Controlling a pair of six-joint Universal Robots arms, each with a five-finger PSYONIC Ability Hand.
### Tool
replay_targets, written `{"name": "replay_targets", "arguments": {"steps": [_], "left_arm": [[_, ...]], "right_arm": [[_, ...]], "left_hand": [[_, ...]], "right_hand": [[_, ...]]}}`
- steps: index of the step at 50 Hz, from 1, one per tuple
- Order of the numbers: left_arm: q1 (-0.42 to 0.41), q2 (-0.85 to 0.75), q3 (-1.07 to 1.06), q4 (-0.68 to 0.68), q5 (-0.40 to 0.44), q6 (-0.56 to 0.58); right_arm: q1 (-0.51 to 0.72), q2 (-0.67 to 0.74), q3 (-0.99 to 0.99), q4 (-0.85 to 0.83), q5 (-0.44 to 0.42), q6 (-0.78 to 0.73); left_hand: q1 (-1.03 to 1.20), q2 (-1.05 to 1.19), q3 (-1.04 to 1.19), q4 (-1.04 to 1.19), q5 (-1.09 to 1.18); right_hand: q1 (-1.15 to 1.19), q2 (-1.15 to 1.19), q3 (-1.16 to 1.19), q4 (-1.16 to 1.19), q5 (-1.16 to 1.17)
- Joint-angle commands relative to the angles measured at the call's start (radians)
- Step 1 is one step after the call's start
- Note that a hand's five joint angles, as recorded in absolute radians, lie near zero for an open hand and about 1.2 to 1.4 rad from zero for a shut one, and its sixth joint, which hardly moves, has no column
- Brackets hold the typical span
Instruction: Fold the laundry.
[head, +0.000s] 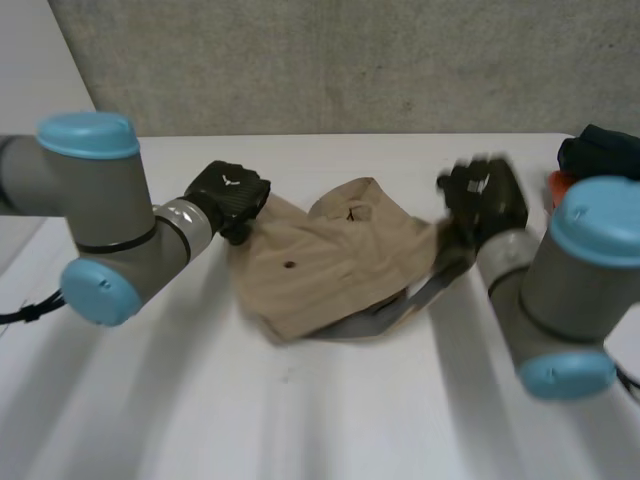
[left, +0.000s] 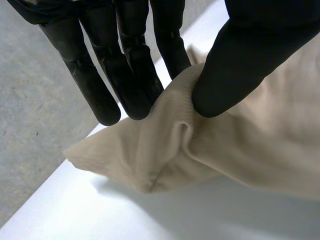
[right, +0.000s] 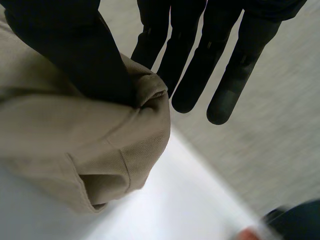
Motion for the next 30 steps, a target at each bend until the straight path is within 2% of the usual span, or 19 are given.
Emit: {"name": "replay_targets", "arguments": {"steps": [1,5,6,9,11,12,13,14,15,20,25,26,30], "left_arm": [[-0.074,0.202,-0.208,-0.001,-0.015,-0.245],[-0.161,0.206,-0.262,0.025,-0.013,-0.347],[-0.208,0.202,-0.265,0.055,-0.016,-0.366],[-0.255,0.185,-0.266,0.107,-0.021,-0.399],[-0.258,0.154,-0.265,0.170,-0.047,-0.403],[-0.256,0.150,-0.263,0.187,-0.059,-0.403],[-0.256,0.147,-0.262,0.209,-0.090,-0.396],[-0.255,0.147,-0.262,0.218,-0.104,-0.393],[-0.252,0.147,-0.262,0.220,-0.119,-0.391],[-0.212,0.189,-0.308,0.220,-0.151,-0.382],[-0.138,0.320,-0.410,0.224,-0.147,-0.362],[-0.109,0.356,-0.452,0.224,-0.144,-0.358],[-0.069,0.416,-0.557,0.226,-0.122,-0.351]], "right_arm": [[-0.024,0.153,-0.295,0.025,-0.019,-0.059],[-0.024,0.257,-0.444,0.011,-0.032,-0.086],[-0.025,0.309,-0.499,0.002,-0.051,-0.102],[-0.025,0.399,-0.583,0.007,-0.088,-0.123],[-0.025,0.418,-0.599,0.010,-0.096,-0.125],[-0.025,0.423,-0.600,0.013,-0.095,-0.128],[-0.025,0.427,-0.594,0.019,-0.088,-0.134],[-0.025,0.424,-0.590,0.023,-0.081,-0.137],[-0.025,0.417,-0.582,0.031,-0.073,-0.142],[-0.065,0.326,-0.479,0.085,-0.021,-0.132],[-0.079,0.081,-0.311,0.223,-0.015,-0.117],[-0.079,0.017,-0.254,0.279,-0.013,-0.088],[-0.075,-0.080,-0.134,0.442,-0.021,0.045]], "left_hand": [[0.239,0.205,0.209,0.201,0.253],[0.239,0.205,0.209,0.201,0.253],[0.239,0.205,0.209,0.201,0.253],[0.239,0.205,0.209,0.201,0.253],[0.239,0.205,0.209,0.201,0.253],[0.202,0.168,0.172,0.163,0.216],[-0.514,-0.547,-0.544,-0.552,-0.500],[-0.826,-0.860,-0.856,-0.865,-0.812],[-0.983,-1.016,-1.013,-1.021,-0.969],[-0.973,-1.007,-1.003,-1.012,-0.959],[-0.970,-1.004,-1.000,-1.009,-0.956],[-0.973,-1.007,-1.003,-1.011,-0.959],[-0.961,-0.995,-0.991,-1.000,-0.947]], "right_hand": [[0.291,0.223,0.215,0.203,0.264],[0.291,0.223,0.215,0.203,0.264],[0.291,0.223,0.215,0.203,0.264],[0.291,0.223,0.215,0.203,0.264],[0.291,0.223,0.215,0.203,0.264],[-0.100,-0.168,-0.177,-0.188,-0.128],[-0.918,-0.986,-0.994,-1.006,-0.946],[-0.930,-0.998,-1.007,-1.019,-0.958],[-0.930,-0.998,-1.007,-1.019,-0.958],[-0.930,-0.998,-1.007,-1.019,-0.958],[-0.930,-0.998,-1.007,-1.019,-0.958],[-0.930,-0.998,-1.007,-1.019,-0.958],[-0.930,-0.998,-1.007,-1.019,-0.958]]}}
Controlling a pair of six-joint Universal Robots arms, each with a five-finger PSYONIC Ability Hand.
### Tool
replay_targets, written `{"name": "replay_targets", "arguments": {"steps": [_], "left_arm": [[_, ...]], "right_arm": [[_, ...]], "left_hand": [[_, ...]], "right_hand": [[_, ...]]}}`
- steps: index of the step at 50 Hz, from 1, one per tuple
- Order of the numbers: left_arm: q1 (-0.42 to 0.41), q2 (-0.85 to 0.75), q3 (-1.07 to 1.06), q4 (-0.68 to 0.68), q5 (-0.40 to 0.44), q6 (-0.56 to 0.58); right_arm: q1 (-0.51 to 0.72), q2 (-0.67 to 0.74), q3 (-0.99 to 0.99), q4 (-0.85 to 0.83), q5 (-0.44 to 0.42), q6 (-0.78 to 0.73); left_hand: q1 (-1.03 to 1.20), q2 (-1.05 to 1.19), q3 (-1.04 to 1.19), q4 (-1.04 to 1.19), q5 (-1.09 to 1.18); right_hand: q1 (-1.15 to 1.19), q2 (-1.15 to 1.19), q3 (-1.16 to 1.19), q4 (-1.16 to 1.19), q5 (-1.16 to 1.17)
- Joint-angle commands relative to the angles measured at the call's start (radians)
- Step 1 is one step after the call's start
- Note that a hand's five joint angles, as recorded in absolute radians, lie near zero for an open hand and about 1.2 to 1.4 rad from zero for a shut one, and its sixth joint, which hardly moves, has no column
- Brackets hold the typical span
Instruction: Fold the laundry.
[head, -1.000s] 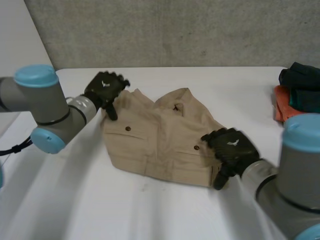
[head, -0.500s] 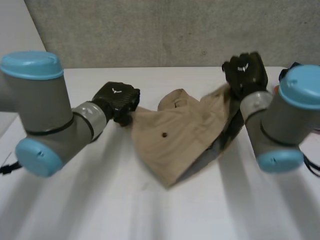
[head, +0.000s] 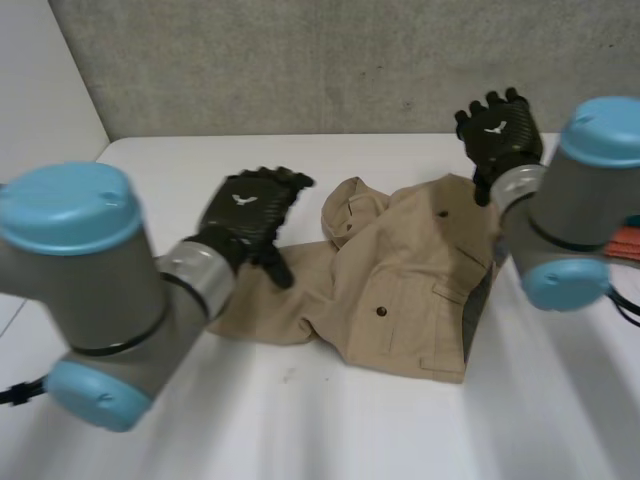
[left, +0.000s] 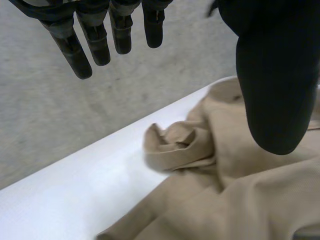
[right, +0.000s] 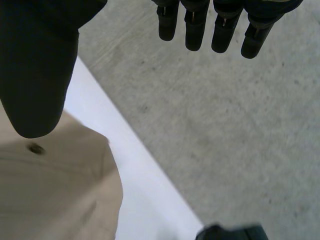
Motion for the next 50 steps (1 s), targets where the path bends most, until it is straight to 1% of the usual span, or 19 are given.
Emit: {"name": "replay_targets", "arguments": {"steps": [1,5,10,12,17,19,22,23,26,27,29,30,31,36,38,41,42,45,50], "left_arm": [[0.086,0.125,-0.181,-0.002,0.036,0.018],[0.123,0.119,-0.270,0.010,0.094,0.056],[0.179,0.020,-0.305,0.044,0.168,0.166],[0.193,-0.031,-0.302,0.059,0.196,0.232],[0.210,-0.097,-0.268,0.076,0.208,0.335],[0.215,-0.129,-0.242,0.090,0.207,0.350],[0.215,-0.151,-0.222,0.113,0.208,0.351],[0.213,-0.160,-0.212,0.131,0.205,0.351],[0.210,-0.169,-0.204,0.167,0.203,0.352],[0.204,-0.171,-0.201,0.193,0.203,0.355],[0.202,-0.174,-0.198,0.222,0.203,0.361],[0.202,-0.177,-0.196,0.236,0.202,0.361],[0.199,-0.192,-0.186,0.251,0.197,0.363],[0.184,-0.220,-0.132,0.250,0.164,0.361],[0.170,-0.206,-0.117,0.248,0.141,0.360],[0.164,-0.093,-0.094,0.254,0.111,0.352],[0.163,-0.015,-0.087,0.268,0.108,0.345],[0.159,0.094,-0.075,0.299,0.104,0.325],[0.161,0.347,-0.055,0.397,0.101,0.182]], "right_arm": [[0.001,-0.231,0.231,0.274,-0.008,0.185],[0.003,-0.307,0.378,0.386,-0.055,0.294],[0.012,-0.346,0.562,0.334,-0.170,0.300],[0.018,-0.350,0.631,0.263,-0.204,0.303],[0.024,-0.298,0.708,0.074,-0.201,0.301],[0.027,-0.236,0.713,0.012,-0.198,0.298],[0.027,-0.180,0.706,-0.029,-0.189,0.297],[0.027,-0.159,0.703,-0.046,-0.181,0.292],[0.027,-0.146,0.697,-0.074,-0.166,0.275],[0.027,-0.142,0.694,-0.101,-0.158,0.259],[0.026,-0.140,0.694,-0.132,-0.149,0.237],[0.024,-0.142,0.696,-0.144,-0.146,0.226],[0.024,-0.142,0.694,-0.155,-0.143,0.205],[0.029,-0.156,0.673,-0.167,-0.130,0.147],[0.032,-0.207,0.641,-0.160,-0.117,0.122],[0.059,-0.319,0.590,-0.154,-0.107,0.105],[0.076,-0.383,0.558,-0.145,-0.104,0.099],[0.087,-0.464,0.490,-0.108,-0.104,0.096],[0.081,-0.585,0.264,0.064,-0.103,0.097]], "left_hand": [[0.007,-0.014,-0.016,-0.008,-0.021],[0.027,0.007,0.004,0.012,-0.001],[0.080,0.060,0.057,0.065,0.052],[0.159,0.138,0.136,0.144,0.131],[0.244,0.224,0.221,0.229,0.216],[0.396,0.376,0.373,0.381,0.368],[0.514,0.494,0.491,0.499,0.486],[0.622,0.602,0.599,0.607,0.594],[0.875,0.854,0.852,0.860,0.847],[1.050,1.030,1.027,1.035,1.022],[1.206,1.186,1.184,1.191,1.178],[1.207,1.187,1.184,1.192,1.179],[1.207,1.187,1.184,1.192,1.179],[1.207,1.187,1.184,1.192,1.179],[1.207,1.187,1.184,1.192,1.179],[1.207,1.187,1.184,1.192,1.179],[1.207,1.187,1.184,1.192,1.179],[1.207,1.187,1.184,1.192,1.179],[1.207,1.187,1.184,1.192,1.179]], "right_hand": [[-0.046,-0.035,-0.027,-0.027,-0.041],[-0.046,-0.035,-0.027,-0.027,-0.041],[-0.033,-0.022,-0.014,-0.014,-0.028],[0.017,0.027,0.036,0.036,0.022],[0.105,0.116,0.124,0.124,0.110],[0.178,0.189,0.197,0.197,0.183],[0.211,0.221,0.230,0.230,0.216],[0.240,0.251,0.259,0.259,0.245],[0.416,0.426,0.435,0.434,0.421],[0.556,0.567,0.575,0.575,0.561],[0.709,0.720,0.728,0.728,0.714],[0.864,0.875,0.883,0.883,0.869],[1.173,1.183,1.192,1.191,1.178],[1.176,1.186,1.195,1.194,1.181],[1.176,1.186,1.195,1.194,1.181],[1.176,1.186,1.195,1.194,1.181],[1.176,1.186,1.195,1.194,1.181],[1.176,1.186,1.195,1.194,1.181],[1.176,1.186,1.195,1.194,1.181]]}}
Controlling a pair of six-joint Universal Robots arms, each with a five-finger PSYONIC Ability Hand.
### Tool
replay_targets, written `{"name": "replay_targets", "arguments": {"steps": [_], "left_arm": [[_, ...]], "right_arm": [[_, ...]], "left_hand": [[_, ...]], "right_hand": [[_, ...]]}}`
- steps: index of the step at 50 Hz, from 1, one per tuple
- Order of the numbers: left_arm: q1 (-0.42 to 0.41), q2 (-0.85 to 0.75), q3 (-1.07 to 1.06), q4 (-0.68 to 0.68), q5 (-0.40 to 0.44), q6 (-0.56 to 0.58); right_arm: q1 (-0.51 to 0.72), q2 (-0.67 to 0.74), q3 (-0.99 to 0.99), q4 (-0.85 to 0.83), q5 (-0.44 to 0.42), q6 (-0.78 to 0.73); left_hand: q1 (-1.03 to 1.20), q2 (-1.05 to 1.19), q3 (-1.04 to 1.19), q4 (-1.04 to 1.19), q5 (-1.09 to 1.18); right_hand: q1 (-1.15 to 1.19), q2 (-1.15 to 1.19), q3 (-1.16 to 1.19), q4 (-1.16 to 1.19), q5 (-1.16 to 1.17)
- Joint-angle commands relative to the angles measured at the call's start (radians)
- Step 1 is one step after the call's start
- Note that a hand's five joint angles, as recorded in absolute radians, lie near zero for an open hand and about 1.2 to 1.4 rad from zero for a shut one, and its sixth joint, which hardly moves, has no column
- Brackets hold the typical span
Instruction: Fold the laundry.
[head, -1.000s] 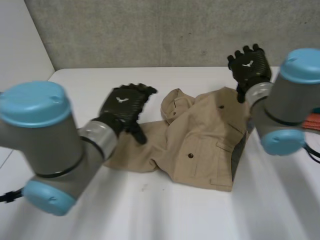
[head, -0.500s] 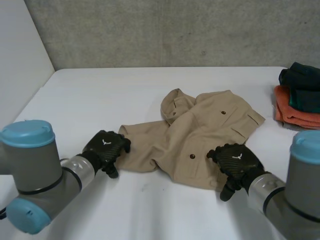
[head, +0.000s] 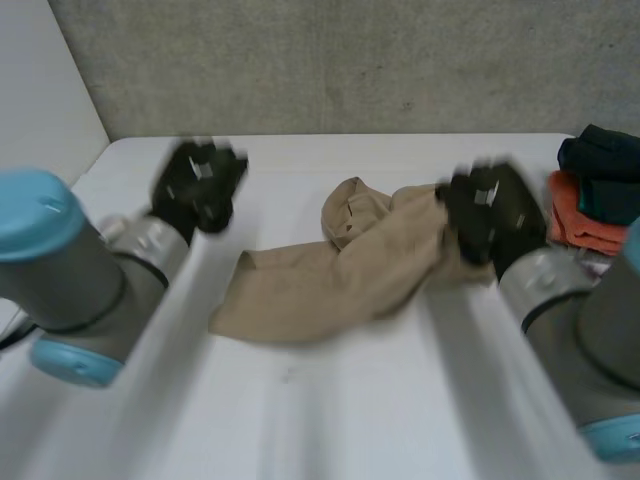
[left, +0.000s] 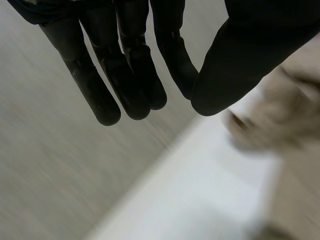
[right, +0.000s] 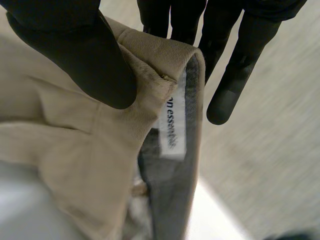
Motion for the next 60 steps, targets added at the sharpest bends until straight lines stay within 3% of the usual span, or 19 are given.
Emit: {"name": "replay_targets", "arguments": {"steps": [1,5,10,11,14,18,23,29,38,45,48,51,52,53,56,60], "left_arm": [[0.001,0.330,0.031,0.110,-0.005,-0.161],[0.011,0.456,0.088,0.123,-0.007,-0.248],[0.012,0.459,0.134,0.057,0.006,-0.311],[0.011,0.444,0.125,0.002,0.007,-0.316],[-0.005,0.394,0.097,-0.107,0.007,-0.316],[-0.011,0.262,0.011,-0.256,0.004,-0.340],[-0.075,0.130,-0.113,-0.370,0.006,-0.490],[-0.068,0.102,-0.200,-0.387,0.033,-0.673],[0.003,0.039,-0.242,-0.376,0.114,-0.733],[-0.072,-0.157,-0.135,-0.374,0.124,-0.768],[-0.107,-0.214,-0.069,-0.374,0.125,-0.825],[-0.123,-0.258,-0.011,-0.373,0.128,-0.906],[-0.126,-0.265,0.002,-0.373,0.128,-0.926],[-0.137,-0.275,0.025,-0.374,0.127,-0.948],[-0.146,-0.269,0.043,-0.374,0.118,-0.957],[-0.117,-0.130,0.039,-0.367,0.079,-0.954]], "right_arm": [[0.006,-0.174,-0.283,0.200,0.003,0.003],[0.007,-0.198,-0.483,0.319,0.008,0.011],[0.013,-0.185,-0.613,0.453,0.010,0.017],[0.013,-0.163,-0.610,0.479,0.008,0.018],[0.016,-0.106,-0.581,0.505,0.008,0.038],[0.020,-0.046,-0.488,0.505,0.005,0.081],[0.059,-0.012,-0.386,0.482,0.006,0.094],[0.095,0.020,-0.350,0.435,0.017,0.092],[0.124,-0.007,-0.343,0.435,0.031,0.100],[0.156,-0.062,-0.351,0.433,0.033,0.103],[0.158,-0.072,-0.352,0.433,0.033,0.104],[0.158,-0.087,-0.351,0.430,0.036,0.104],[0.158,-0.092,-0.352,0.429,0.037,0.104],[0.158,-0.096,-0.354,0.424,0.043,0.103],[0.152,-0.098,-0.359,0.418,0.057,0.098],[0.139,-0.102,-0.365,0.421,0.063,0.084]], "left_hand": [[0.244,0.203,0.208,0.201,0.236],[0.244,0.203,0.208,0.201,0.236],[0.244,0.203,0.208,0.201,0.236],[0.032,-0.009,-0.004,-0.011,0.024],[-0.974,-1.015,-1.010,-1.017,-0.982],[-0.924,-0.965,-0.960,-0.967,-0.932],[-0.910,-0.951,-0.946,-0.953,-0.918],[-0.860,-0.901,-0.896,-0.903,-0.868],[-0.860,-0.901,-0.896,-0.903,-0.868],[-0.851,-0.892,-0.887,-0.894,-0.859],[-0.711,-0.752,-0.747,-0.754,-0.719],[-0.362,-0.403,-0.398,-0.405,-0.370],[-0.186,-0.227,-0.222,-0.229,-0.194],[0.231,0.190,0.195,0.188,0.223],[0.244,0.203,0.208,0.201,0.236],[0.244,0.203,0.208,0.201,0.236]], "right_hand": [[0.294,0.223,0.218,0.202,0.238],[0.294,0.223,0.218,0.202,0.238],[0.294,0.223,0.218,0.202,0.238],[0.294,0.223,0.218,0.202,0.238],[0.294,0.223,0.218,0.202,0.238],[0.294,0.223,0.218,0.202,0.238],[0.294,0.223,0.218,0.202,0.238],[0.294,0.223,0.218,0.202,0.238],[0.294,0.223,0.218,0.202,0.238],[0.294,0.223,0.218,0.202,0.238],[0.294,0.223,0.218,0.202,0.238],[0.294,0.223,0.218,0.202,0.238],[0.294,0.223,0.218,0.202,0.238],[0.294,0.223,0.218,0.202,0.238],[0.294,0.223,0.218,0.202,0.238],[0.294,0.223,0.218,0.202,0.238]]}}
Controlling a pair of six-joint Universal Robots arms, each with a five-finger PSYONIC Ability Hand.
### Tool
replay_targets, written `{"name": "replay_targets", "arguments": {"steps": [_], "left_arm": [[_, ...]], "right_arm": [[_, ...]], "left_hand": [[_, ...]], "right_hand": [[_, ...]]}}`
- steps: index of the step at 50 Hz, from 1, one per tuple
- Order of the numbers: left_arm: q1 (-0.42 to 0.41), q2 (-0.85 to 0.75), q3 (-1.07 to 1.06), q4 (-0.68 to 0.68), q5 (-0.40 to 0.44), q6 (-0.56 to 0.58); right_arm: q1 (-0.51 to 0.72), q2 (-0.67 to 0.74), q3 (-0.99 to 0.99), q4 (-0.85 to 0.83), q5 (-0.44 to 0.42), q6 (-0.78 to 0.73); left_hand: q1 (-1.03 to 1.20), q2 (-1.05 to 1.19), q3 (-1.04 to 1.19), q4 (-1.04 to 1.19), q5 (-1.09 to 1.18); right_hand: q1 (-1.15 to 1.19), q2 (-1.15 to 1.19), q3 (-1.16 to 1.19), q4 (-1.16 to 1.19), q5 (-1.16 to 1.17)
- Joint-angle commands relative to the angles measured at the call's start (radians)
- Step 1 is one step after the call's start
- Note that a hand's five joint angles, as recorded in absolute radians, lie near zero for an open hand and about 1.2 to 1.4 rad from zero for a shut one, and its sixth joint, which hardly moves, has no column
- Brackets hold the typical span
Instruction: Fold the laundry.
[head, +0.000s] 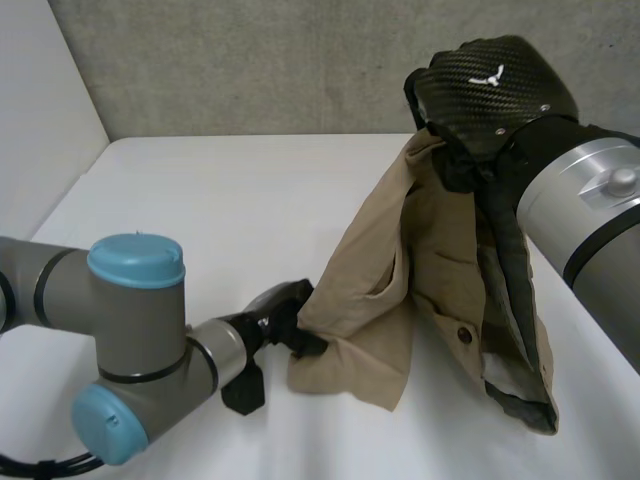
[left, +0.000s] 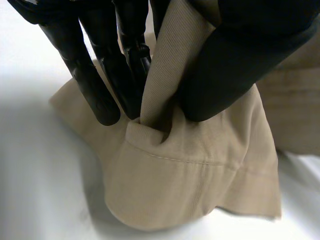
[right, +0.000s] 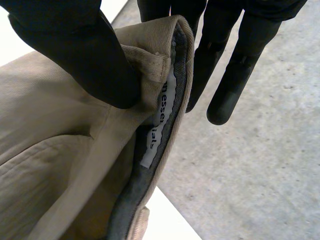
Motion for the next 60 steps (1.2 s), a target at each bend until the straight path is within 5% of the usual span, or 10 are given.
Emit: {"name": "replay_targets", "arguments": {"steps": [1,5,15,24,41,48,54,56,57,60], "left_arm": [[0.063,0.221,0.003,0.012,-0.065,-0.012],[0.173,0.444,-0.025,0.030,-0.079,0.054],[0.227,0.863,0.093,0.040,-0.080,0.186],[0.252,0.884,0.354,0.023,-0.091,0.184],[0.355,0.384,0.521,0.041,-0.016,0.226],[0.278,0.016,0.580,0.151,0.038,0.390],[0.252,-0.279,0.751,0.270,0.043,0.451],[0.252,-0.328,0.805,0.296,0.043,0.451],[0.250,-0.359,0.849,0.319,0.035,0.451],[0.252,-0.371,0.891,0.348,0.023,0.447]], "right_arm": [[-0.016,-0.012,-0.012,-0.001,0.015,-0.016],[-0.017,-0.053,-0.038,0.000,0.008,-0.019],[-0.016,-0.173,-0.241,0.072,0.015,-0.029],[-0.014,-0.181,-0.474,0.200,0.019,-0.027],[-0.112,0.181,-0.480,0.209,0.013,0.114],[-0.163,0.512,-0.520,0.059,0.022,0.166],[-0.166,0.828,-0.696,-0.095,0.136,0.148],[-0.166,0.897,-0.751,-0.141,0.165,0.130],[-0.164,0.954,-0.805,-0.179,0.191,0.096],[-0.155,1.008,-0.861,-0.204,0.217,0.019]], "left_hand": [[0.248,0.236,0.244,0.232,0.247],[0.248,0.236,0.244,0.232,0.247],[0.248,0.236,0.244,0.232,0.247],[0.248,0.236,0.244,0.232,0.247],[0.248,0.236,0.244,0.232,0.247],[0.248,0.236,0.244,0.232,0.247],[0.100,0.088,0.096,0.084,0.100],[-0.398,-0.410,-0.402,-0.414,-0.398],[-0.958,-0.971,-0.963,-0.975,-0.959],[-0.958,-0.970,-0.962,-0.974,-0.959]], "right_hand": [[0.294,0.223,0.216,0.199,0.217],[0.294,0.223,0.216,0.199,0.217],[0.294,0.223,0.216,0.199,0.217],[0.294,0.223,0.216,0.199,0.217],[0.294,0.223,0.216,0.199,0.217],[0.294,0.223,0.216,0.199,0.217],[0.294,0.223,0.216,0.199,0.217],[-0.244,-0.315,-0.322,-0.339,-0.321],[-0.928,-0.998,-1.006,-1.023,-1.004],[-0.928,-0.998,-1.006,-1.023,-1.004]]}}
